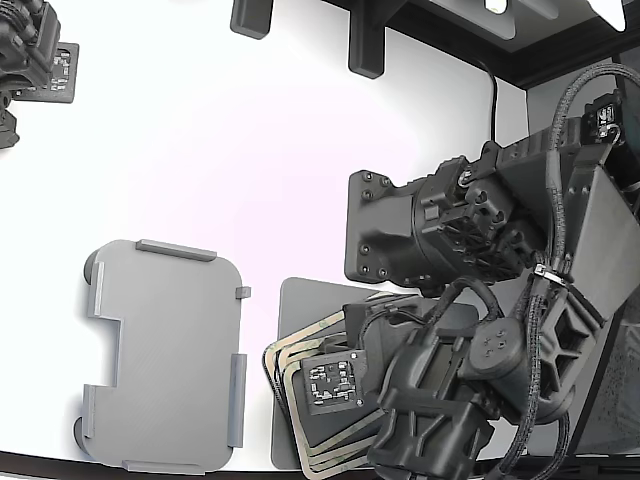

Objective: Move top rectangular frame to the holder.

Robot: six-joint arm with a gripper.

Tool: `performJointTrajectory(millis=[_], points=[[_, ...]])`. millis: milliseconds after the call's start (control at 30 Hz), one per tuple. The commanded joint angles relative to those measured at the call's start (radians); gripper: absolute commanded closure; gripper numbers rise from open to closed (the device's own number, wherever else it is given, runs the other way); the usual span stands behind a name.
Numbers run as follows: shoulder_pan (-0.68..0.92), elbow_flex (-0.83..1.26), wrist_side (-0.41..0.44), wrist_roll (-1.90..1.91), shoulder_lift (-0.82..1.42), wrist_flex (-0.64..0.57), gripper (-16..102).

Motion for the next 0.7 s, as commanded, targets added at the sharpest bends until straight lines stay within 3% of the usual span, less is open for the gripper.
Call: performJointTrajectory(millis=[0, 467, 533, 633, 667], points=[[-0.020, -0.011, 0.002, -0.002, 0.031, -0.008, 48], [-0.020, 0.017, 0.005, -0.003, 0.038, -0.032, 54], [-0.020, 0.017, 0.005, -0.003, 0.038, -0.034, 66], [-0.021, 0.011, 0.005, 0.000, 0.035, -0.025, 96], [-0.025, 0.005, 0.005, -0.002, 0.035, -0.015, 96]])
